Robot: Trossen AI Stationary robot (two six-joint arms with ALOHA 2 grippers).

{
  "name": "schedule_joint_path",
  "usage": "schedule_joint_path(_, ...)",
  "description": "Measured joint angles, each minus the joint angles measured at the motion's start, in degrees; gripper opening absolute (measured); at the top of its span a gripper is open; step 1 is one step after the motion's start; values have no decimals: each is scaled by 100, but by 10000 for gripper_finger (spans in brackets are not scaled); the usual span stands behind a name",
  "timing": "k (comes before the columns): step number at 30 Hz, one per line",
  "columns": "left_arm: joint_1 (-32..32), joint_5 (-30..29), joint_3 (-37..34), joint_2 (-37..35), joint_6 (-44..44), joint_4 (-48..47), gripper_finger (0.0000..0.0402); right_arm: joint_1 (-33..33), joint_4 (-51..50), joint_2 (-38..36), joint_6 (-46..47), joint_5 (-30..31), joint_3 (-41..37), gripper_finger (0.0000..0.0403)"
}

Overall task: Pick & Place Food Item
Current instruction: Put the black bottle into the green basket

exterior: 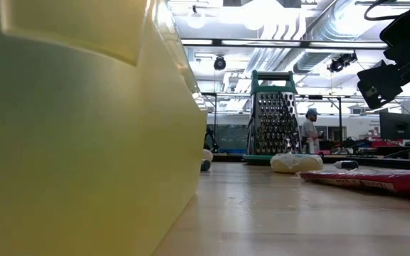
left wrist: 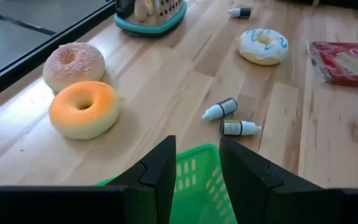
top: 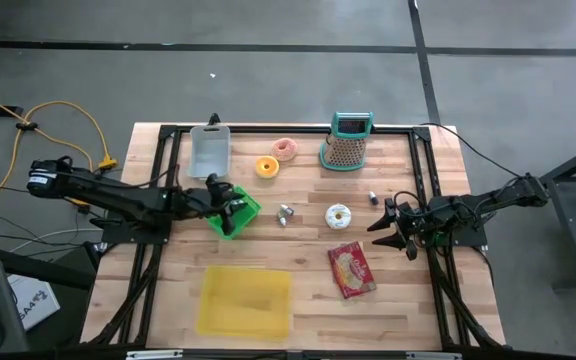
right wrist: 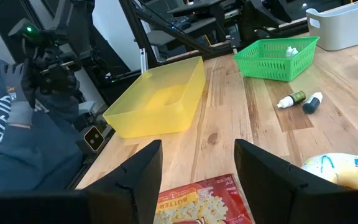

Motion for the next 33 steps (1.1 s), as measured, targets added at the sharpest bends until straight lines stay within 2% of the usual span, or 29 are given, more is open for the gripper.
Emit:
schedule_joint_path(7, 3, 178, 812, 750, 250, -189, 119, -2, 2, 0, 0, 0, -2, 188)
schedule_joint_path(13, 295, 854, 1786, 1629, 537, -873, 119, 0, 2, 2, -2, -2, 0, 188)
schedule_joint_path(18, 592, 1709, 2305, 2412, 757, -953, 119, -1, 2, 0, -1, 0, 0, 188)
schedule_joint_path(21, 717, 2027, 2548, 2824, 786, -985, 119, -1, 2, 0, -1, 0, -2, 188)
schedule_joint_path(25, 750, 2179, 2878, 3221, 967, -1027, 119, 0, 2, 2, -2, 0, -2, 188)
schedule_joint_path(33, 771, 2184, 3651, 3717, 1325, -1781, 119, 0, 14, 2, -2, 1, -1, 188)
